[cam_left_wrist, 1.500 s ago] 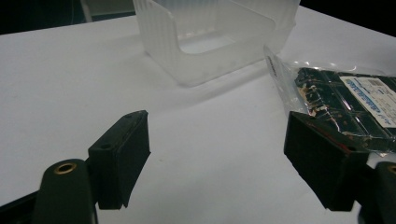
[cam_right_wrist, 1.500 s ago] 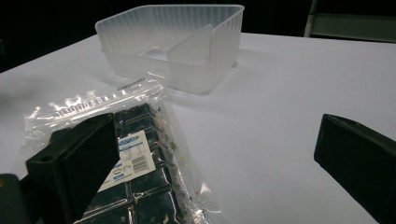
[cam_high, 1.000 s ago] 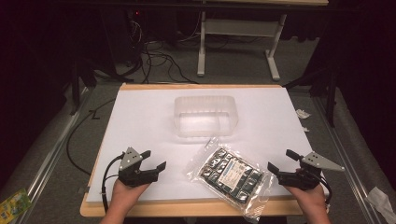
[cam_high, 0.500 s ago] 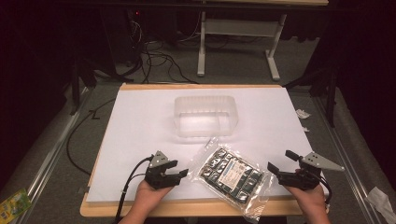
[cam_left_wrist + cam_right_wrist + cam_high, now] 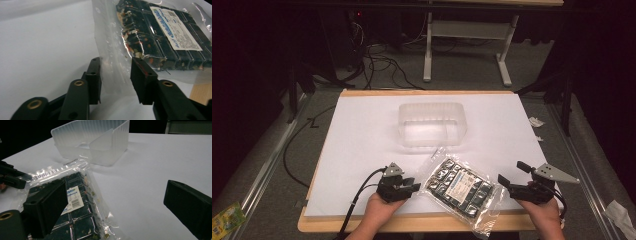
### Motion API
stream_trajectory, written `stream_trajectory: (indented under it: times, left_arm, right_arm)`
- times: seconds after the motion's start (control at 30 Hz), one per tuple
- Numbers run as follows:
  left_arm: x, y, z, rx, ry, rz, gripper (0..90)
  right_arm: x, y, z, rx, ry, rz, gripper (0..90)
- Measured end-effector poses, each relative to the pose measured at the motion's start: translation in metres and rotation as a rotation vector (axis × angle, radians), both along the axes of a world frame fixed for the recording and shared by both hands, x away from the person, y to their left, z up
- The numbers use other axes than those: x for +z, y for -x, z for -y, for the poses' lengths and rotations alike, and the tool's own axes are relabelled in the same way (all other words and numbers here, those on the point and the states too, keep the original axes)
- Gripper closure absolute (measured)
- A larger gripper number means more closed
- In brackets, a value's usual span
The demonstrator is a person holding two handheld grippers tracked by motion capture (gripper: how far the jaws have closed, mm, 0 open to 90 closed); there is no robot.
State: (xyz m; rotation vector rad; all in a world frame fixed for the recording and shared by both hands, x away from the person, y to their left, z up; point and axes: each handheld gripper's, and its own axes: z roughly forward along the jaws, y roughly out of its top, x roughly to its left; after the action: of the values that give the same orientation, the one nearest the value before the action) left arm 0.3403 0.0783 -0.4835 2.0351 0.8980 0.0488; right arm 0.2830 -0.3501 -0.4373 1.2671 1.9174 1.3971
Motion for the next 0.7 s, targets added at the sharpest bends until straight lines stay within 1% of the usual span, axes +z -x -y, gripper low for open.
stream_trajectory:
  times: [0.03, 0.1, 0.2, 0.27, 0.43, 0.47, 0.6, 0.63, 0.67, 0.7]
  left_arm:
    - [0.000, 0.001, 0.000, -0.002, 0.004, 0.001, 67.1]
    - [0.001, 0.002, 0.000, 0.009, 0.030, 0.009, 74.9]
    - [0.002, 0.004, 0.000, -0.002, 0.036, 0.027, 83.6]
    - [0.003, 0.007, 0.002, -0.004, 0.032, 0.049, 87.5]
    - [0.008, 0.013, 0.003, -0.014, 0.012, 0.096, 89.3]
    - [0.008, 0.013, 0.003, -0.014, 0.012, 0.096, 89.3]
    - [0.012, 0.015, 0.003, -0.012, 0.015, 0.126, 89.4]
    - [0.012, 0.015, 0.003, -0.011, 0.019, 0.129, 89.4]
    - [0.014, 0.016, 0.002, -0.007, 0.027, 0.140, 89.4]
    - [0.014, 0.016, 0.002, -0.007, 0.027, 0.140, 89.4]
  right_arm:
    - [0.000, 0.000, 0.000, 0.000, 0.002, -0.001, 5.4]
    - [0.000, 0.000, -0.001, 0.003, 0.005, 0.003, 5.5]
    - [0.000, 0.000, -0.001, 0.001, 0.002, -0.001, 5.8]
    - [0.000, 0.000, 0.000, 0.001, 0.001, -0.002, 6.0]
    - [0.000, 0.001, 0.001, -0.006, -0.005, -0.003, 6.3]
    - [0.000, 0.000, 0.001, -0.005, -0.005, -0.001, 6.4]
    - [0.000, 0.000, 0.001, -0.003, -0.008, 0.005, 6.7]
    - [0.000, 0.000, 0.001, -0.003, -0.008, 0.005, 6.7]
    - [0.000, 0.001, 0.001, -0.003, -0.008, 0.003, 7.0]
    - [0.000, 0.001, 0.001, -0.003, -0.008, 0.003, 7.0]
